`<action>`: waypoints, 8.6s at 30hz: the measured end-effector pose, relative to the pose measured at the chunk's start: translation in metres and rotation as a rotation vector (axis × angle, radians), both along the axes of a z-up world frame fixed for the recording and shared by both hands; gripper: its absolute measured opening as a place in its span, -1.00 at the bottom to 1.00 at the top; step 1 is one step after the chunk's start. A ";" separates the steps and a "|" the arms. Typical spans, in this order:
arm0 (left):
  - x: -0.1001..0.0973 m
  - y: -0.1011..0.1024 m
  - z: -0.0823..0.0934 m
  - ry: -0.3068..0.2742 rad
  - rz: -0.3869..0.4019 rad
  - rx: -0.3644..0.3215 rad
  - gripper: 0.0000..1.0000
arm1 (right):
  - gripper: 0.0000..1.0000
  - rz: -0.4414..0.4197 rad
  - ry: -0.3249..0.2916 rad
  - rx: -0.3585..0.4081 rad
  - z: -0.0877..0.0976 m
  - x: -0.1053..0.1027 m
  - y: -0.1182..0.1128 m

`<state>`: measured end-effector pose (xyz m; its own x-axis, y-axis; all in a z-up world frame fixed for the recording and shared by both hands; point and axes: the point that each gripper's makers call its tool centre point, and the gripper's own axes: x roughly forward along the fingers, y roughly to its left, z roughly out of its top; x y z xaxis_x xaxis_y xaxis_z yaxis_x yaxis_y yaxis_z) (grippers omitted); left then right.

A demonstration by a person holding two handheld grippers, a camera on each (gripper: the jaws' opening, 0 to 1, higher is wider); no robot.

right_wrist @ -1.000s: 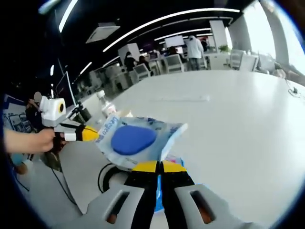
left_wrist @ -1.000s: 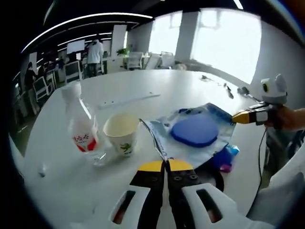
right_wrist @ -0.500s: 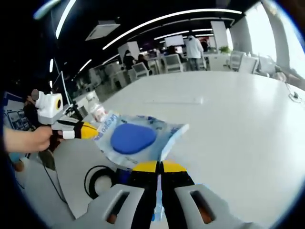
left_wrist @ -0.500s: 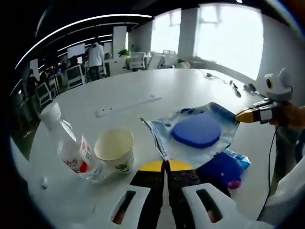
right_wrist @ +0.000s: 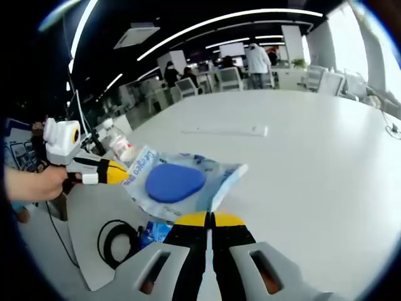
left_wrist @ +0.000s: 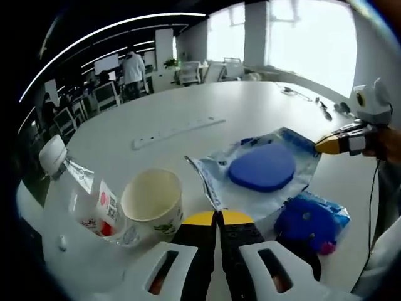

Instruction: Arrange the tabletop items into an orderly group along one side of the table until the central work area is clear of visible clutter.

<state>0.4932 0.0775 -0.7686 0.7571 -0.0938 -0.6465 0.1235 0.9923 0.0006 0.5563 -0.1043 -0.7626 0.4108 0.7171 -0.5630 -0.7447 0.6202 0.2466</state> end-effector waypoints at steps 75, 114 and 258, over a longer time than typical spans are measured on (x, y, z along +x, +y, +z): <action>0.011 0.022 -0.058 0.093 0.241 0.101 -1.00 | -1.00 0.057 0.116 -0.028 -0.069 0.019 0.018; 0.003 0.022 -0.054 0.057 0.262 0.078 -0.78 | -0.84 0.071 0.048 -0.054 -0.071 0.014 0.023; -0.019 -0.119 -0.004 0.028 -0.284 -0.213 -1.00 | -1.00 -0.560 0.212 0.118 -0.023 -0.108 -0.072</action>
<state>0.4740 -0.0416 -0.7722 0.6634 -0.4328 -0.6104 0.3917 0.8959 -0.2096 0.4479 -0.1765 -0.7852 0.6310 0.4867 -0.6041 -0.2401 0.8630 0.4445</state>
